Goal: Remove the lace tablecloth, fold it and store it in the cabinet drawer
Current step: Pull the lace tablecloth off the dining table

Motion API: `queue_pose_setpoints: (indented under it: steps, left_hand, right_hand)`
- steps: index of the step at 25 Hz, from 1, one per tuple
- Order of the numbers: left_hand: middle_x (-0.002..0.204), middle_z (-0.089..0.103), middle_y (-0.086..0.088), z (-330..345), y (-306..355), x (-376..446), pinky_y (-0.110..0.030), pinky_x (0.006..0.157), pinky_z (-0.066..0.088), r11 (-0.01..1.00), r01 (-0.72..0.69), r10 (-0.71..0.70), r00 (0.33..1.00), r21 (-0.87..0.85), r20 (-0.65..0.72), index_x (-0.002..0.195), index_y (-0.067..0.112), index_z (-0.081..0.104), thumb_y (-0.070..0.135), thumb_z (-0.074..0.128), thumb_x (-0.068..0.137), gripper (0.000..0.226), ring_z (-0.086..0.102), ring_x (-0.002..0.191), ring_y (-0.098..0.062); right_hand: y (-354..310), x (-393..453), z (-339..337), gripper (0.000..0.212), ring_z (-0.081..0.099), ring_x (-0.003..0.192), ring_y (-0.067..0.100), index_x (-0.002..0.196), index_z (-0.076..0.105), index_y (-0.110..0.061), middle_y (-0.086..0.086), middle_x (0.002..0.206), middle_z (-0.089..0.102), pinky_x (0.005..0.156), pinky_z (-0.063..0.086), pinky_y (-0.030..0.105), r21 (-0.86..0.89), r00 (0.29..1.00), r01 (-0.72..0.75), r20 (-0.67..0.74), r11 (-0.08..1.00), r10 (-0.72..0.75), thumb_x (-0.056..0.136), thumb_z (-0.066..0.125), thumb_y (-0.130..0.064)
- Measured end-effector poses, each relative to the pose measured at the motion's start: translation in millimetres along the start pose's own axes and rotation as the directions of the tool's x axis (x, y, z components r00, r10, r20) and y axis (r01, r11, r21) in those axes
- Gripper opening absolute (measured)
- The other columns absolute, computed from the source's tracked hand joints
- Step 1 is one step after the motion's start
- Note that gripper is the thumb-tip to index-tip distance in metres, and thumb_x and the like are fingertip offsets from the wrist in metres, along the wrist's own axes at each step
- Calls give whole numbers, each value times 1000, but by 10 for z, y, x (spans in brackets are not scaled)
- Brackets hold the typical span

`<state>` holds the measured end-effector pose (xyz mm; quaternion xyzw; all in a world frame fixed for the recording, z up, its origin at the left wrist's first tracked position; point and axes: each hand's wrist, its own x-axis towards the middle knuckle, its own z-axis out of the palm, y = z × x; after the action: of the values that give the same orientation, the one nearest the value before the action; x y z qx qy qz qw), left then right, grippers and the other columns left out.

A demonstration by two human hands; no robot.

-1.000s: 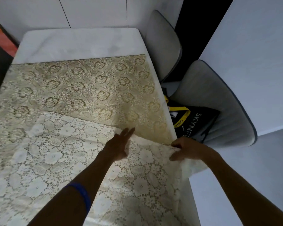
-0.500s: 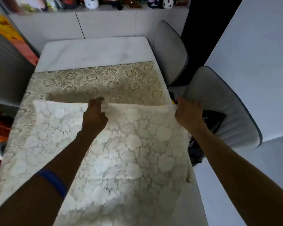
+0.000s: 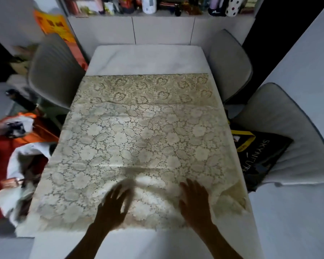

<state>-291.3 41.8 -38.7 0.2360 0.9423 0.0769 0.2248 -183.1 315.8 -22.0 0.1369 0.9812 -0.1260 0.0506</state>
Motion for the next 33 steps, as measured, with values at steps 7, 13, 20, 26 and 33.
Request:
queue_pose_setpoints:
  steps: [7, 13, 20, 26, 33]
  left_hand:
    - [164, -7, -10, 55, 302, -130, -50, 114, 32, 994, 31, -44, 991, 109, 123, 156, 22, 8, 32, 50, 94, 75, 11, 150, -33]
    - [163, -19, -9, 358, 1139, 9, -50, 118, 28, 991, -126, 130, 954, -32, 271, 155, 29, 2, 37, 52, 94, 80, -11, 150, -37]
    - [160, -27, -1, 372, 1236, -83, -47, 106, 46, 994, -82, 96, 967, -67, 236, 153, 31, -10, 33, 61, 88, 97, -17, 149, -31]
    - [157, -33, 1, 406, 1294, -156, -34, 91, 56, 996, -27, 43, 980, -82, 195, 148, 28, -25, 17, 71, 79, 119, -15, 149, -27]
    - [165, -2, -5, 388, 679, -648, -30, 100, 46, 977, 186, -195, 978, 107, 75, 155, 24, 10, 11, 50, 85, 82, 13, 149, -25]
  right_hand:
    - [649, -223, -116, 50, 52, 120, 36, 138, 45, -8, 18, 136, 53, 96, 46, 45, 344, 766, -608, 18, 716, 642, 91, 58, -15]
    - [1214, -253, -44, 48, 58, 112, 32, 132, 49, -18, 11, 123, 60, 79, 37, 28, 401, 754, -656, 331, 639, 567, 87, 64, -25]
    - [1655, -668, -231, 10, 59, 85, 27, 81, 61, -9, 10, 101, 56, 73, 48, 32, 514, 693, -677, 204, 526, 692, 86, 61, -17]
    - [1362, -1015, -209, 39, 56, 95, 33, 109, 56, -13, 10, 111, 56, 78, 49, 44, 410, 749, -553, -137, 725, 648, 73, 72, -12]
    - [-278, -814, 21, 59, 64, 104, 25, 122, 60, -21, 3, 127, 62, 80, 54, 37, 175, 983, 172, 30, 970, -180, 64, 69, -20]
